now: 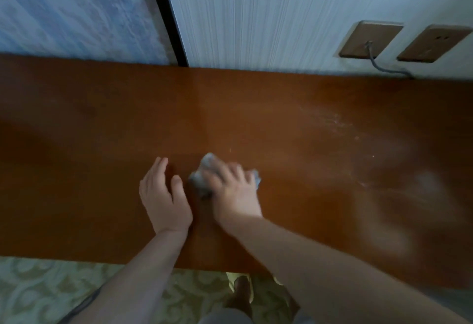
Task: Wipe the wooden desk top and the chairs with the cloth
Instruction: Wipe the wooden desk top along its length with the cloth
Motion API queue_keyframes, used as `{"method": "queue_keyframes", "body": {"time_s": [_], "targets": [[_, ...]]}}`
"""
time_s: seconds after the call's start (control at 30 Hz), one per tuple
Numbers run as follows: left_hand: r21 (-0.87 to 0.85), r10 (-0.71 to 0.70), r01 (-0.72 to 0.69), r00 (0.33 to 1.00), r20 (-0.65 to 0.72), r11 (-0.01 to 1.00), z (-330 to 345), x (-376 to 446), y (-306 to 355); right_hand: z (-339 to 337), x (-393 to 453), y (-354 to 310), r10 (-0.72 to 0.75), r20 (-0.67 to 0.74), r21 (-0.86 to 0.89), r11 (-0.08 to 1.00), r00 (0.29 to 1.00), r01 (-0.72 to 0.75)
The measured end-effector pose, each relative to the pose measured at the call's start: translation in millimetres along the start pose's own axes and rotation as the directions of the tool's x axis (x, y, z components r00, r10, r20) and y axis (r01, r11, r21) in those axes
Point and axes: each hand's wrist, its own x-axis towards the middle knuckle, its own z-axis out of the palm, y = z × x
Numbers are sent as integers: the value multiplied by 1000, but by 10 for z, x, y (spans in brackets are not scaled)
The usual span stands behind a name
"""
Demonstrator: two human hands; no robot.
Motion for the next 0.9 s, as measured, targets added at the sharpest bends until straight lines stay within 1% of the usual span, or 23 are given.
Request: {"method": "queue_keyframes", "body": {"time_s": [0.07,0.1,0.17,0.2,0.23,0.27,0.3,0.33,0.37,0.4,0.43,0.47,0.5,0.57,0.6,0.67,0.7,0.73,0.77,0.8,0.83,0.87,0.9], "targets": [[-95,-60,60,998,4,994,-39,39,26,56,-407,-325,-89,94,27,996,992,87],[-89,-65,69,996,54,994,-68,53,35,45,-521,-396,-105,128,51,994,986,99],[26,-30,26,981,191,999,-139,65,-4,3,-559,-426,-180,234,125,980,955,154],[109,-7,-21,968,252,994,-178,83,-33,-18,-549,-378,-268,316,158,961,910,228],[189,10,-70,954,298,980,-209,95,-56,-47,-545,-312,-377,354,186,925,856,331],[265,13,-104,945,327,959,-214,110,-56,-127,-557,-244,-483,350,221,875,802,431],[337,-5,-114,942,334,935,-211,102,-51,-181,-593,-171,-544,329,259,838,771,480],[388,-16,-121,943,331,914,-167,70,2,-207,-674,-42,-521,266,271,848,811,456],[412,-9,-135,944,329,901,-89,9,81,-226,-778,122,-397,175,261,901,901,346],[411,11,-154,944,330,899,0,-73,163,-261,-884,291,-198,65,234,956,978,178],[393,41,-180,941,337,902,100,-167,254,-327,-981,446,41,-39,194,980,998,-33],[369,74,-210,934,350,906,211,-266,347,-394,-1070,597,233,-115,146,966,966,-215],[344,99,-230,929,358,910,329,-368,445,-467,-1147,743,327,-170,79,945,930,-318],[308,107,-229,924,368,923,556,-563,647,-531,-1305,1023,361,-205,-16,928,910,-372],[298,97,-219,922,375,929,656,-654,741,-552,-1355,1114,415,-248,-14,902,875,-432],[304,66,-184,931,360,935,821,-787,914,-571,-1368,1120,622,-308,78,771,720,-632],[315,37,-151,940,338,937,887,-823,983,-548,-1360,1071,685,-310,111,715,659,-690],[327,3,-112,949,316,938,941,-845,1030,-524,-1361,1014,676,-318,107,722,665,-683],[340,-23,-81,956,292,937,982,-850,1051,-500,-1388,967,585,-304,77,802,752,-592],[354,-36,-66,962,272,933,1008,-846,1052,-506,-1437,983,438,-255,26,894,862,-446],[367,-38,-63,965,261,928,1022,-843,1051,-583,-1487,1104,289,-149,-16,956,946,-295],[379,-36,-67,966,257,923,1030,-841,1047,-689,-1520,1284,168,-54,-47,984,984,-171],[393,-34,-72,966,257,917,1037,-843,1046,-776,-1528,1466,120,-11,-69,990,993,-120]]}}
